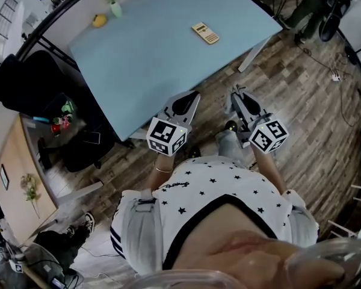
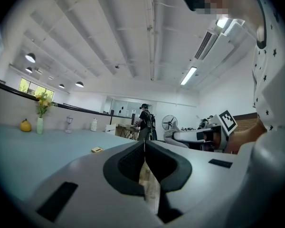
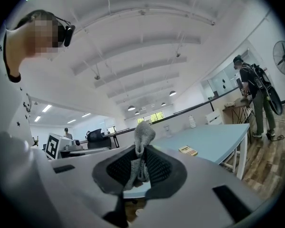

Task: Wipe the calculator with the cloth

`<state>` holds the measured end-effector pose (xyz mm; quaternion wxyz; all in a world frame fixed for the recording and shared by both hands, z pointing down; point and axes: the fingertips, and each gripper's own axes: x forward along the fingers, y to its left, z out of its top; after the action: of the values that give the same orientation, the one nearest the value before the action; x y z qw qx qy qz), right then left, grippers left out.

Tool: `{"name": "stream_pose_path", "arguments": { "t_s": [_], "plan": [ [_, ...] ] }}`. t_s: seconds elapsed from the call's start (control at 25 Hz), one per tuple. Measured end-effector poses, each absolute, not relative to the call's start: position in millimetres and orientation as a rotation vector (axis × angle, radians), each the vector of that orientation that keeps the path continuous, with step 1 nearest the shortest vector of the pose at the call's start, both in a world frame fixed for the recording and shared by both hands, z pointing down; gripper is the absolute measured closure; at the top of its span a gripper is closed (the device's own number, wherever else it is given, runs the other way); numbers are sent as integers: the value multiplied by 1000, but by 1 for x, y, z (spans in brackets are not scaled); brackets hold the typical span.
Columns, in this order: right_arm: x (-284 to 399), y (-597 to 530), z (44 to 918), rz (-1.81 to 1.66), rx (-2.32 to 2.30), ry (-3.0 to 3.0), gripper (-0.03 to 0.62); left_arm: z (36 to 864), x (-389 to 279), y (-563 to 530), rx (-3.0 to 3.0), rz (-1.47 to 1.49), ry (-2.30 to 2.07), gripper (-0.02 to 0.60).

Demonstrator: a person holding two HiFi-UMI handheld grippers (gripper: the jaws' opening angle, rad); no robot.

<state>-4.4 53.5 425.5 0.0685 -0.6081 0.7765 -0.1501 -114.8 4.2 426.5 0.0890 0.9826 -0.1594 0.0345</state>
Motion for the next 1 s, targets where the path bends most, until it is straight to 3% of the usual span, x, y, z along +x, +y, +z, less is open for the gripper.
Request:
{"name": "stream_pose_path", "arguments": {
  "t_s": [0.44,1.0],
  "plan": [
    [19,-30,424,-445,-1618,2493,545,424,-119,-49,2867,114,-792,551],
    [88,-119,435,-524,-1443,2567,545,432,-57,-116,2800,156,-979,551]
  ]
}}
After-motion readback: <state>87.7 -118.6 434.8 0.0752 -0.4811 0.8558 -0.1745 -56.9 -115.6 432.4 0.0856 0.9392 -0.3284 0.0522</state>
